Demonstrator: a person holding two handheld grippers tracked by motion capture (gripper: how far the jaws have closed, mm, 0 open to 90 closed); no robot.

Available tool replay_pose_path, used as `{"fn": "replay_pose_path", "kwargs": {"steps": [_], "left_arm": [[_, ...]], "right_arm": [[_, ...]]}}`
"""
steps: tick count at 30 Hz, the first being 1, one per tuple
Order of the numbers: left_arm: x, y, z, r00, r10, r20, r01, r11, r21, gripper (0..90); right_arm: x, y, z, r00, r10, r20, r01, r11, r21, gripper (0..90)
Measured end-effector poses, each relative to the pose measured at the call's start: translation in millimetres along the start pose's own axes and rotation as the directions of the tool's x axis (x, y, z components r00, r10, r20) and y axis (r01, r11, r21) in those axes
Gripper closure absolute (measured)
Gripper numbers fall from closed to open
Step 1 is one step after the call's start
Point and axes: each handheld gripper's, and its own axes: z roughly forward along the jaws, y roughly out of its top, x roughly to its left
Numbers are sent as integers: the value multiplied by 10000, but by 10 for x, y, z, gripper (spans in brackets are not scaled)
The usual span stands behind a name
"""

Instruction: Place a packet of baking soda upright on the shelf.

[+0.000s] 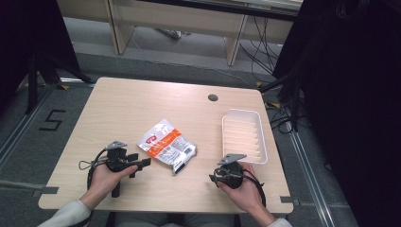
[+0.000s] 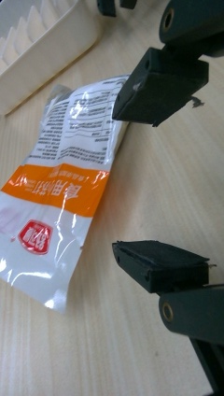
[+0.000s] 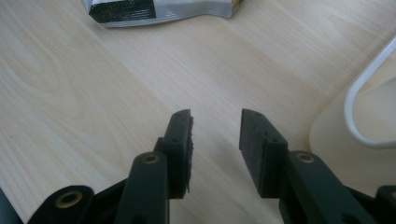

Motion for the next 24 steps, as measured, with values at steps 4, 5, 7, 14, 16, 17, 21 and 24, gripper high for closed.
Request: {"fn": "replay_pose_path", "kwargs": {"steps": [4,5,7,14,16,17,21,24], "left_arm": [[48,48,63,9995,-294,-96,293,9995,-94,296],[52,55,80,9995,-298,-101,298,9995,-40,296],[53,63,111,9992,-388,-86,388,9992,12,296],[65,78,199,9971,-757,64,756,9970,141,299],[75,89,224,9963,-861,56,861,9962,124,300],[80,93,241,9958,-917,12,917,9958,81,301],[94,112,296,9929,-1187,87,1187,9929,55,312],[104,128,318,9934,-1149,73,1149,9934,16,315]], "right_arm": [[15,-6,-12,9998,212,-14,-212,9998,1,643],[17,-7,-16,9999,163,-14,-163,9999,14,642],[31,-9,-26,9997,227,21,-227,9997,-2,642],[39,-15,-5,9997,250,45,-249,9995,-206,642],[36,-16,0,9998,161,103,-159,9996,-231,642],[36,-16,-1,9998,167,95,-165,9996,-225,643],[32,-19,3,9999,42,158,-38,9997,-243,641],[36,-11,-18,10000,7,76,-7,10000,-17,641]]}}
